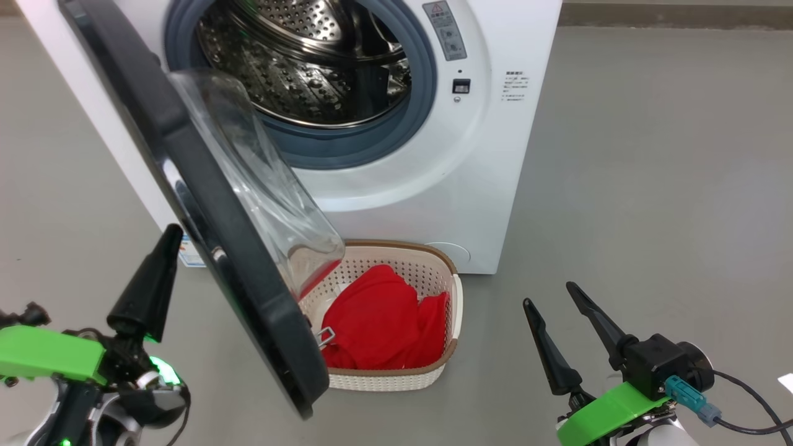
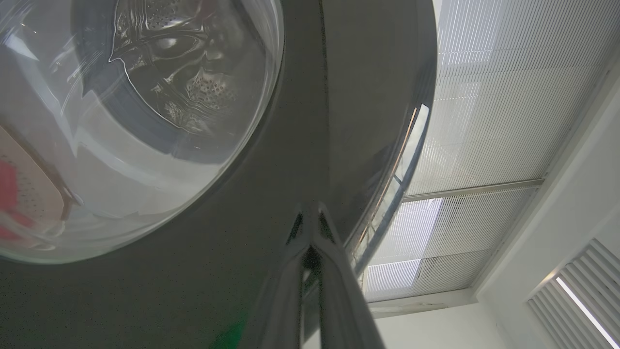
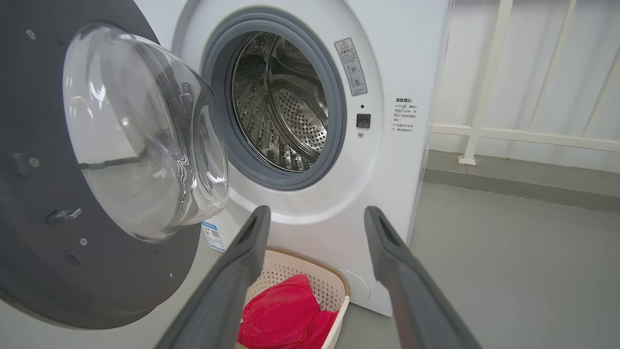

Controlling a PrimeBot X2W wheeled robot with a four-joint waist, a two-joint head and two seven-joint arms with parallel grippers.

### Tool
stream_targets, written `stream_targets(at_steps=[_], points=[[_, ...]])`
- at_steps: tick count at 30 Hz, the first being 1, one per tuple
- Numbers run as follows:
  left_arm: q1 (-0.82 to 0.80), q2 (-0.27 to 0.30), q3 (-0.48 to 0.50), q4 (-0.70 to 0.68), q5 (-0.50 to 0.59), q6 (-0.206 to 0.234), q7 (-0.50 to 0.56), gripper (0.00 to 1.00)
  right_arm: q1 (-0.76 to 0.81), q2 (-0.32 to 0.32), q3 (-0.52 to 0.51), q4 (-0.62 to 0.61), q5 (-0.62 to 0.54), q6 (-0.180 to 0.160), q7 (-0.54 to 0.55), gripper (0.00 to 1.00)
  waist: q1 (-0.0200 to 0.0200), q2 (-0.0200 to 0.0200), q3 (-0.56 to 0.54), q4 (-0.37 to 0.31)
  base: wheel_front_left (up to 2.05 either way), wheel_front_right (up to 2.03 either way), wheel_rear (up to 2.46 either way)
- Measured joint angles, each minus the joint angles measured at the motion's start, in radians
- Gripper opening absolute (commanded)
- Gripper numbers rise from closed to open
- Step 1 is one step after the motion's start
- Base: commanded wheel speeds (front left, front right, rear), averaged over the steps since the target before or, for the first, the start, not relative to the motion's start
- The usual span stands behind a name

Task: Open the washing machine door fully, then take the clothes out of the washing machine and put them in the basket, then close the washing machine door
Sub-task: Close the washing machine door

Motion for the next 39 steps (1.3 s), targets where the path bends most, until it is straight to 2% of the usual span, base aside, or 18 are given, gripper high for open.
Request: stream_targets(at_steps=[13, 27, 30, 39], points=[[-0.023, 0.002, -0.039, -0.006, 0.0, 0.005, -0.015, 0.0, -0.008, 0.0, 0.003, -0.005, 0.02, 0.0, 0.0, 1.0, 0.0, 0.0, 0.018, -0.06, 0.0, 0.0, 0.0], [-0.108, -0.004, -0.085, 0.056, -0.019, -0.04, -0.093, 0.0, -0.013, -0.002, 0.007, -0.008, 0.02, 0.0, 0.0, 1.0, 0.0, 0.0, 0.049, -0.138, 0.0, 0.0, 0.0], [-0.14, -0.006, -0.091, 0.08, -0.019, -0.062, -0.112, 0.0, -0.031, -0.004, 0.007, -0.013, 0.02, 0.0, 0.0, 1.0, 0.0, 0.0, 0.061, -0.155, 0.0, 0.0, 0.0], [-0.228, -0.007, -0.083, 0.143, -0.016, -0.081, -0.155, 0.0, -0.046, -0.005, 0.005, -0.02, 0.02, 0.0, 0.0, 1.0, 0.0, 0.0, 0.108, -0.209, 0.0, 0.0, 0.0]])
